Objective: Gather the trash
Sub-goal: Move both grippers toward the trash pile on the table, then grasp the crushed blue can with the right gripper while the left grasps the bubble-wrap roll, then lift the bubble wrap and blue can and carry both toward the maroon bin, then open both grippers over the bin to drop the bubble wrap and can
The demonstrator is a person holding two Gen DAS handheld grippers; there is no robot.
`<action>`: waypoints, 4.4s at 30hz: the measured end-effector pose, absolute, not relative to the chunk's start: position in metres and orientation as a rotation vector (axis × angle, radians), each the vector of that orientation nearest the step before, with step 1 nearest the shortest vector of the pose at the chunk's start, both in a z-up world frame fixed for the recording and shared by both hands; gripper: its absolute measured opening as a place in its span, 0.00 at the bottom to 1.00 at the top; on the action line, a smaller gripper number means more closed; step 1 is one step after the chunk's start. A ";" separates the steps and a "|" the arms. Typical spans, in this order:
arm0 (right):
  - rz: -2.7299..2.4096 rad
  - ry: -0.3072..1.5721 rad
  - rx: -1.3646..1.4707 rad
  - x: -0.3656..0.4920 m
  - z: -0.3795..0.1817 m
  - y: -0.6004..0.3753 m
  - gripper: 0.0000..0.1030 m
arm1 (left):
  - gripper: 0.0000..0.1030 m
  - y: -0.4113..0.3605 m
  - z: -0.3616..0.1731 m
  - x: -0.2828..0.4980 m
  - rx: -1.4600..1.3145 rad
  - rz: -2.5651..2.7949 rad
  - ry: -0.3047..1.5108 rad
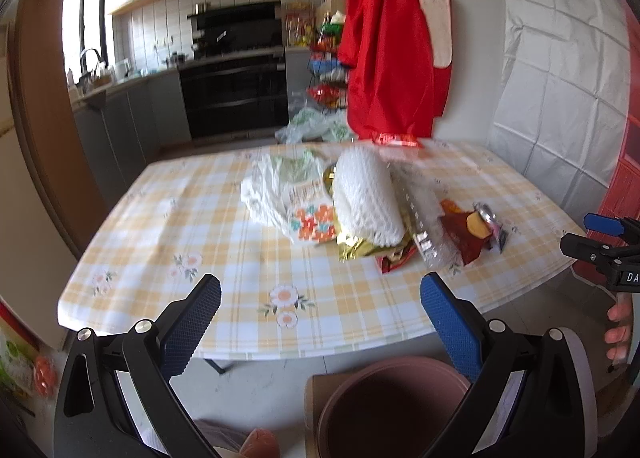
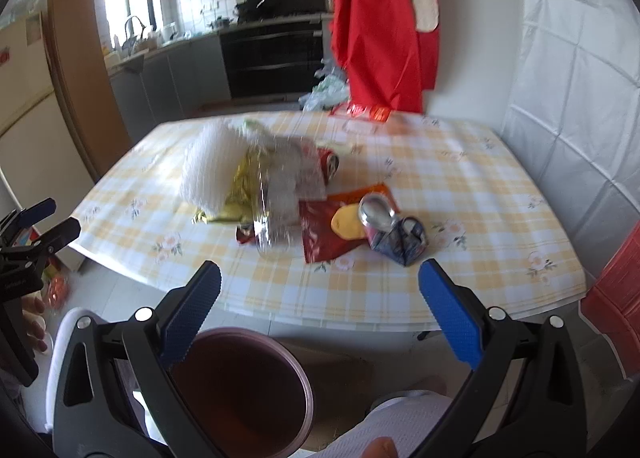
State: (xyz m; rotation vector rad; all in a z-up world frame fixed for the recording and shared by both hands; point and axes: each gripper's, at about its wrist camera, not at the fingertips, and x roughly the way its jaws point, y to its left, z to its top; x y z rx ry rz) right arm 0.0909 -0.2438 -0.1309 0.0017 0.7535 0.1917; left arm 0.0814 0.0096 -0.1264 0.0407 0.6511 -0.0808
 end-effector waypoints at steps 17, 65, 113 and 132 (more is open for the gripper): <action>0.109 0.856 0.048 0.132 -0.194 -0.289 0.94 | 0.77 -0.029 -0.145 0.157 0.047 -0.205 0.675; 0.253 0.695 0.273 0.227 -0.195 -0.312 0.50 | 0.33 -0.017 -0.143 0.233 -0.058 -0.184 0.615; 0.413 0.506 0.214 0.062 -0.095 -0.242 0.50 | 0.86 -0.021 -0.155 0.048 -0.138 -0.376 0.760; 0.540 0.604 0.163 0.049 -0.129 -0.190 0.50 | 0.94 0.061 -0.143 0.021 -0.160 0.056 0.579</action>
